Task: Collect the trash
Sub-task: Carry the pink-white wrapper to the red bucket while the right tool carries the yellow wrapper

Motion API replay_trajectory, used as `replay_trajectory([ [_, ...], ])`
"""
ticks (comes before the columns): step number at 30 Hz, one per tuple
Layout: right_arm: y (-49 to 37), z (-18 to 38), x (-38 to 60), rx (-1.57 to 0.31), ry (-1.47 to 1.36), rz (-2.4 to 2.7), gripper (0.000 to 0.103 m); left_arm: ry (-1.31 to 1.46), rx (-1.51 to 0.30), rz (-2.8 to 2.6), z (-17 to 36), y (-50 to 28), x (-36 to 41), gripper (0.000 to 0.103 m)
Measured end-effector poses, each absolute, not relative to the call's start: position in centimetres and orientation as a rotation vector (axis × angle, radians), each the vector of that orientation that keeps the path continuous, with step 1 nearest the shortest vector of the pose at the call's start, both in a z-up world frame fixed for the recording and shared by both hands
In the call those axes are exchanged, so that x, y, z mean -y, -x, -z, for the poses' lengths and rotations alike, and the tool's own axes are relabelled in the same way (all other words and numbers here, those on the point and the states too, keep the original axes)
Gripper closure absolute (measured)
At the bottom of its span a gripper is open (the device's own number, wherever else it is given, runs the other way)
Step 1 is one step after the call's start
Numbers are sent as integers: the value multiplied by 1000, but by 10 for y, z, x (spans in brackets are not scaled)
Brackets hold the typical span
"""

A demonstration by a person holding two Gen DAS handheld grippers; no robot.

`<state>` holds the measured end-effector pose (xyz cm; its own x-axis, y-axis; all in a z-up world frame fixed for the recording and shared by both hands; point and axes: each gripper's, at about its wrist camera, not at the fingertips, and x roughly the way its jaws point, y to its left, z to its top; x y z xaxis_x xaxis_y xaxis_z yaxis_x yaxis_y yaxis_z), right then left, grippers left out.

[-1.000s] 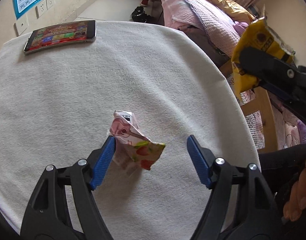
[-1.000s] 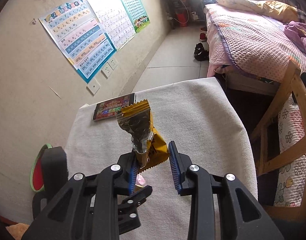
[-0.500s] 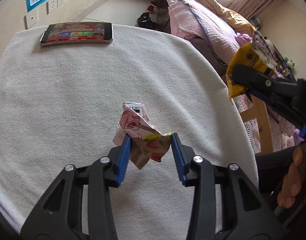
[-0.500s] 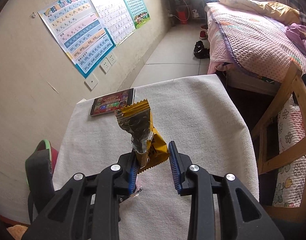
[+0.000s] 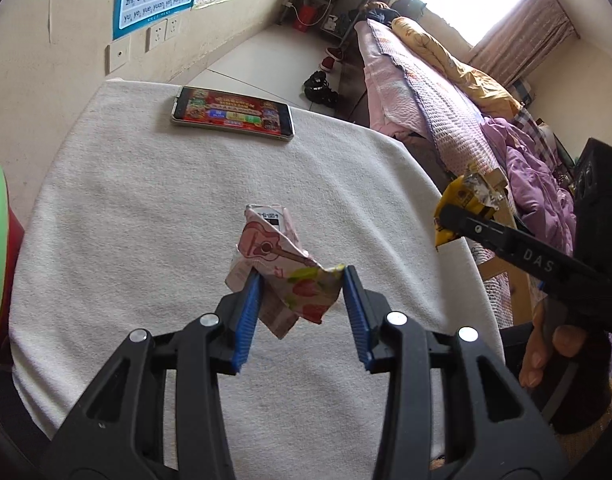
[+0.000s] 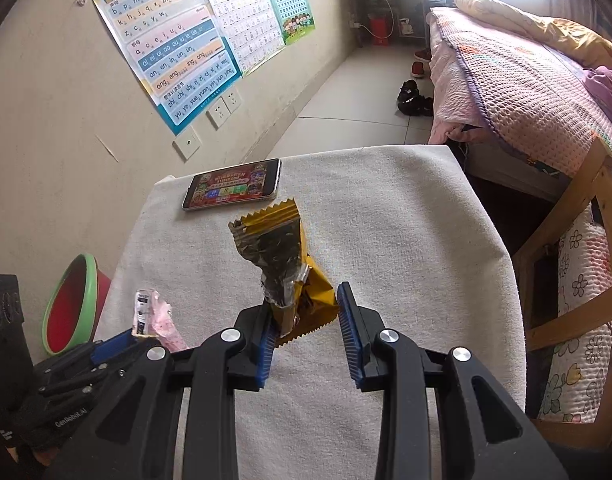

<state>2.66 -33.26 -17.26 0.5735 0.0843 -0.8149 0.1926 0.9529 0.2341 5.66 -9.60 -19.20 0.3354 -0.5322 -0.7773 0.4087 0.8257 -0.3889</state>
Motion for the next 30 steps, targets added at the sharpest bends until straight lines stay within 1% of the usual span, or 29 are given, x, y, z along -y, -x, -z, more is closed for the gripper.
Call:
replay_trajectory([
  [7, -31, 186, 291, -1010, -170, -5, 73, 183, -997, 451, 178, -67, 20, 64],
  [16, -35, 197, 222, -1057, -81, -167, 73, 225, -928, 206, 165, -65, -73, 64],
  [24, -45, 188, 174, -1043, -93, -265, 73, 231, -882, 116, 156, -60, -108, 64],
  [30, -61, 168, 142, -1000, -147, -328, 72, 228, -859, 95, 150, -57, -117, 64],
])
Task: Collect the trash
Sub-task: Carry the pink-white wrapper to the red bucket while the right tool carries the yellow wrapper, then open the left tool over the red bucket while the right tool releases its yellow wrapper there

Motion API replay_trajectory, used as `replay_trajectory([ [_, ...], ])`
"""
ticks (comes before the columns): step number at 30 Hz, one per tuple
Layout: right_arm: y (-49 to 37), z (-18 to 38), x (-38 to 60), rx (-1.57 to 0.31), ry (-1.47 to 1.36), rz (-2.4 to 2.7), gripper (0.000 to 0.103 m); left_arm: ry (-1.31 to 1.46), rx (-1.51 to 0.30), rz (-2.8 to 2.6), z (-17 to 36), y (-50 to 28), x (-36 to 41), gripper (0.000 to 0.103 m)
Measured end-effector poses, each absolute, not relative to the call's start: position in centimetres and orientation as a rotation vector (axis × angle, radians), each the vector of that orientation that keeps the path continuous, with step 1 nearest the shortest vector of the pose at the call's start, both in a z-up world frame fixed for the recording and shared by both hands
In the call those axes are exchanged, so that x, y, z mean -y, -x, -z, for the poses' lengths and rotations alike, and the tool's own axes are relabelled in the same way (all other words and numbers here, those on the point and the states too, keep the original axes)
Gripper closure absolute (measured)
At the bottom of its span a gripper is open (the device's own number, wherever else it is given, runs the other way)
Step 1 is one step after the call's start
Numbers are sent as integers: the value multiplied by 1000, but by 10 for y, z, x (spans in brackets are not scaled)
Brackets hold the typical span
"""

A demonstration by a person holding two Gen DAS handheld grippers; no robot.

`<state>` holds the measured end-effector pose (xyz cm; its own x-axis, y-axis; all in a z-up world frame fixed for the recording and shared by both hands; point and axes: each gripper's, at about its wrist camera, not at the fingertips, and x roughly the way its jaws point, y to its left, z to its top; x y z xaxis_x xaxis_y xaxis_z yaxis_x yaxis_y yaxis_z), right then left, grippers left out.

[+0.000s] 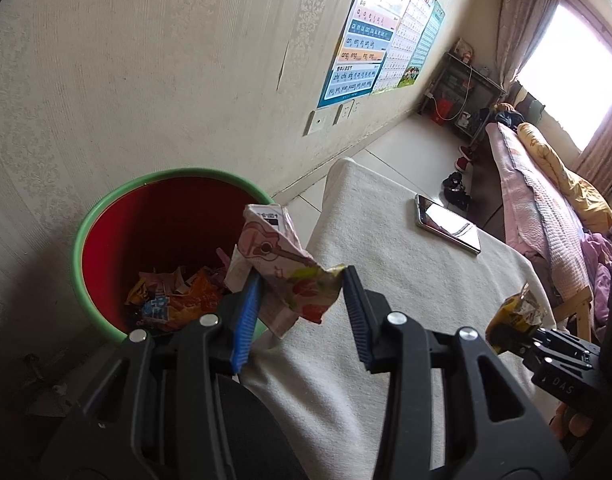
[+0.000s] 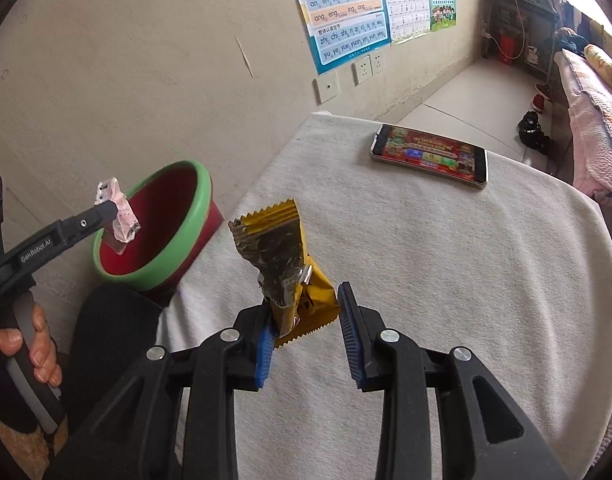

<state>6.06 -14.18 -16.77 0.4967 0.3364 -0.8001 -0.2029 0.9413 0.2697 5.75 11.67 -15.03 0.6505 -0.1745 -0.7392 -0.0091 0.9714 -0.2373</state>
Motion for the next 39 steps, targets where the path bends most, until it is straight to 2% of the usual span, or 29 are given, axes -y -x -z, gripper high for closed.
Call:
replay_trajectory([
  [14, -74, 139, 61, -949, -109, -484, 72, 231, -846, 21, 147, -59, -152, 64],
  [39, -92, 148, 6, -964, -23, -554, 72, 242, -864, -42, 158, -62, -180, 64],
])
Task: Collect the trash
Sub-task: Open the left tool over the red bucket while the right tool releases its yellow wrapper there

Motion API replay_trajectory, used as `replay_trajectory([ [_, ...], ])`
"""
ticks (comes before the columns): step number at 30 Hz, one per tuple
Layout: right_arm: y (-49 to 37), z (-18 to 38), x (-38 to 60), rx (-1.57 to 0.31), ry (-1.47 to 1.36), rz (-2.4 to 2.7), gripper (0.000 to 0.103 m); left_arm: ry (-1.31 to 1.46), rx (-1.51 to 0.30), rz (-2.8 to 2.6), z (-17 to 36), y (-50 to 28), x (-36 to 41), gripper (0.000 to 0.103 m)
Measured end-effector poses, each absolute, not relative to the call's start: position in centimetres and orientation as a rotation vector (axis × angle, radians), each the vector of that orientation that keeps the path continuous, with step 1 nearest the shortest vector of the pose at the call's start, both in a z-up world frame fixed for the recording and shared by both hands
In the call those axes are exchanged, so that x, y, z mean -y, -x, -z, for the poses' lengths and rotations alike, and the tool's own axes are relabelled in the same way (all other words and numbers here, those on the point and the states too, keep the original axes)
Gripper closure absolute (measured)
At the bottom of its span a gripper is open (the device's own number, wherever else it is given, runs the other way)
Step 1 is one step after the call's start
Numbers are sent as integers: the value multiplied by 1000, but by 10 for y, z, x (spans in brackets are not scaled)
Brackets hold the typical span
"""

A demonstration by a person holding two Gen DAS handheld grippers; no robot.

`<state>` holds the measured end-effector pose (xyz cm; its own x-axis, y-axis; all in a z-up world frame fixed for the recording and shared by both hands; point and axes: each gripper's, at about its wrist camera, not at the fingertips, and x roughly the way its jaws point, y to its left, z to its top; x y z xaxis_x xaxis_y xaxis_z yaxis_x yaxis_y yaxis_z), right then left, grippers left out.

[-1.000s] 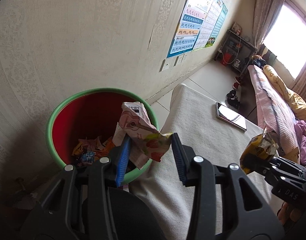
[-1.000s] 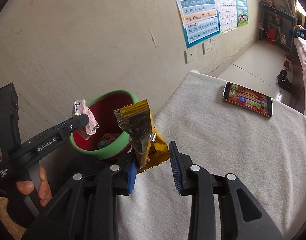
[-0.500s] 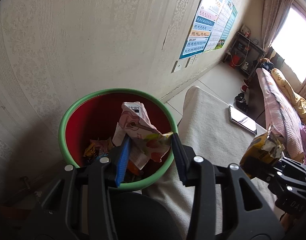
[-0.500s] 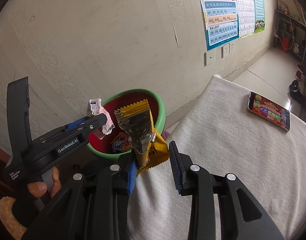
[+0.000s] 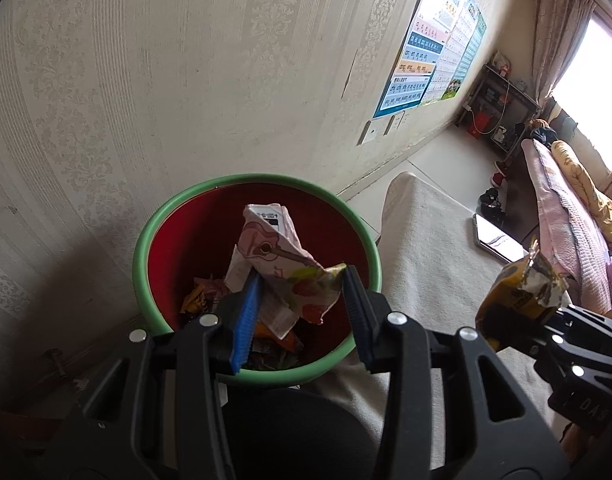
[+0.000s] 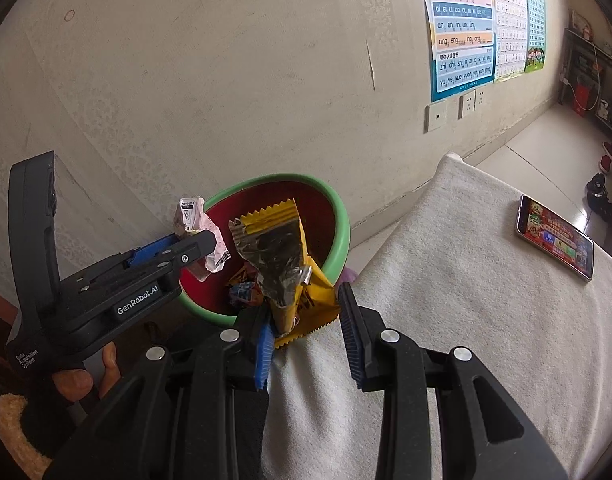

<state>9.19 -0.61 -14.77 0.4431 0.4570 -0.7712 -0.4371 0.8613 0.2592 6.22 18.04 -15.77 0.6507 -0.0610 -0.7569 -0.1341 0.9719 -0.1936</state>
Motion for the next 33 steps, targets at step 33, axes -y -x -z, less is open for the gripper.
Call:
replay_trajectory([
  [33, -121, 149, -36, -957, 41, -580, 72, 247, -897, -108, 175, -84, -212, 63],
])
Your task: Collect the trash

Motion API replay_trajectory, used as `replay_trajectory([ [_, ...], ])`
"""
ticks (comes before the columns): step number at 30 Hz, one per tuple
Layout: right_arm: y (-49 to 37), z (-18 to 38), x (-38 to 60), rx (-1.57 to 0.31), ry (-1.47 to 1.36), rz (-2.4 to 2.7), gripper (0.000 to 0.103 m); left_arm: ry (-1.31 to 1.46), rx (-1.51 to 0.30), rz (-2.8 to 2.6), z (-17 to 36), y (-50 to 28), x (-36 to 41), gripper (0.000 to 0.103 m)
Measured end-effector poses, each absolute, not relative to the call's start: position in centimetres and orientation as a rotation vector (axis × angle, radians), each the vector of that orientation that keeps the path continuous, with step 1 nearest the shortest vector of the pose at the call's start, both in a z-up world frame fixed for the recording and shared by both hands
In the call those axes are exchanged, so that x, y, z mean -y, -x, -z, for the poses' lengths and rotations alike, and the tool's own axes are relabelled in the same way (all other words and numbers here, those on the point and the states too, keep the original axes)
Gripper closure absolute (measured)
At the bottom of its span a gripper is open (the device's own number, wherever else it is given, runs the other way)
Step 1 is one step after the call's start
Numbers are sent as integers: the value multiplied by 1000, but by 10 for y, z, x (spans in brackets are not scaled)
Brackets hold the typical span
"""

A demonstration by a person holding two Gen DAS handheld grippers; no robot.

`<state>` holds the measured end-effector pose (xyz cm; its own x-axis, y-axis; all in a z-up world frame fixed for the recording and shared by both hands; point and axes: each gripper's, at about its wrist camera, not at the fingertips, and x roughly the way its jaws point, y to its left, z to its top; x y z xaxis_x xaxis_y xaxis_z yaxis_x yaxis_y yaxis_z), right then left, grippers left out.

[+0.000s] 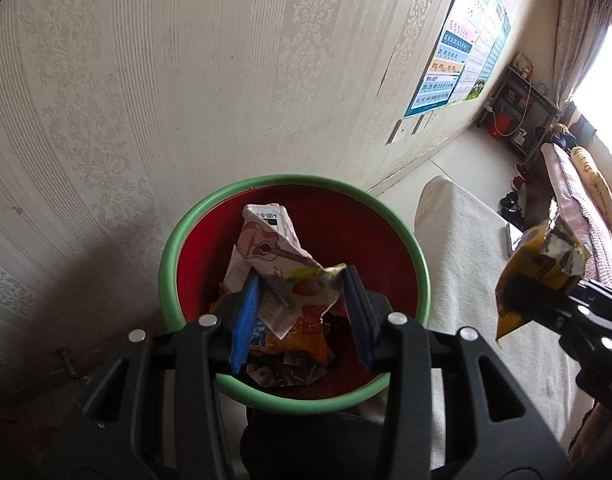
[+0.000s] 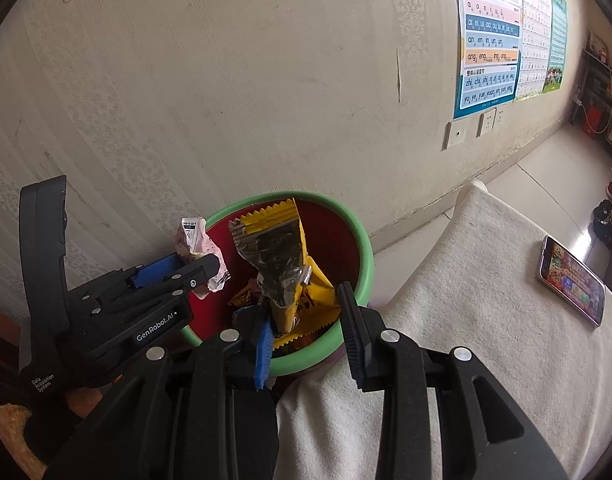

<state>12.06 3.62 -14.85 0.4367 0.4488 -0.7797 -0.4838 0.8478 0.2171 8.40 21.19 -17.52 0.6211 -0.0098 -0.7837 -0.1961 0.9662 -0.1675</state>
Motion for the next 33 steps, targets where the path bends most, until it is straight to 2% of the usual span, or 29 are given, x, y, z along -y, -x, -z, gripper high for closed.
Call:
replay_trajectory([
  [23, -141, 155, -56, -977, 46, -606, 70, 265, -936, -122, 191, -98, -217, 63],
  [24, -142, 155, -57, -974, 41, -611, 69, 266, -938, -124, 192, -98, -218, 63],
  [27, -146, 153, -60, -964, 21, -628, 53, 271, -935, -144, 192, -99, -220, 58],
  [28, -146, 151, -61, -958, 15, -631, 50, 279, -934, -150, 193, -98, -222, 50],
  [29, -147, 149, -61, -954, 9, -635, 48, 288, -931, -155, 193, -98, -223, 46],
  [32, -145, 145, -57, -937, -21, -642, 38, 292, -929, -166, 193, -94, -222, 44],
  [33, -143, 143, -53, -931, -31, -641, 37, 292, -923, -167, 192, -92, -221, 43],
])
